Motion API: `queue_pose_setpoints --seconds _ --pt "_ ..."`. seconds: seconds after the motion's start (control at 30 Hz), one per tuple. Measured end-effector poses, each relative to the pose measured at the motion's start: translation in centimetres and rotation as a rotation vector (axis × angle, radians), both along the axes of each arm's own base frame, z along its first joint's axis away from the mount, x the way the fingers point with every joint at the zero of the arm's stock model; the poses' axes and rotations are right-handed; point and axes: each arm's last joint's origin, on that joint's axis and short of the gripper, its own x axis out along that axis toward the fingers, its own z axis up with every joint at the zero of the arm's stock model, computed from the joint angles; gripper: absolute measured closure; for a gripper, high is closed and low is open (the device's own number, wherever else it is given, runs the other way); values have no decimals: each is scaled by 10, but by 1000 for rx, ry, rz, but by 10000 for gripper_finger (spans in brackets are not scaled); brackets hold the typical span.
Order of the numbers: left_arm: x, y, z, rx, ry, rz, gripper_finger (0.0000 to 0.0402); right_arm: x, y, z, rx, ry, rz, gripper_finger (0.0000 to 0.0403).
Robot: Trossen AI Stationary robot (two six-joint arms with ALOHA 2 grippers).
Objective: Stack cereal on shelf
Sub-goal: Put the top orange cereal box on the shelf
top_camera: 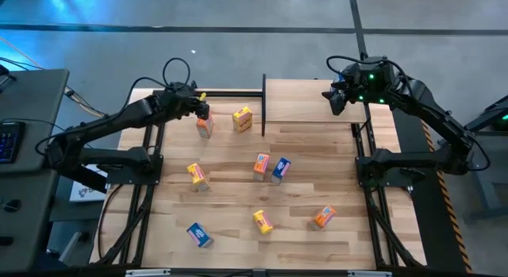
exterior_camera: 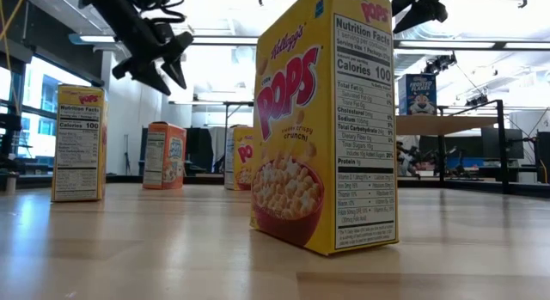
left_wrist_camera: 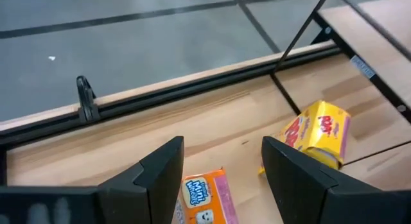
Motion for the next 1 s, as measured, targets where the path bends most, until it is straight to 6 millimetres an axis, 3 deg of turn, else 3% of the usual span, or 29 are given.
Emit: queue_pose_setpoints --seconds 0.27,0.5,1.0 --pt "7 4 -7 -16 28 -8 202 0 0 -1 3 6 1 163" --pt "11 2 -7 -45 12 -159 202 -1 0 -1 6 13 2 163" --pt "13 0 -7 -73 -1 -237 202 -2 1 -3 19 34 2 163"
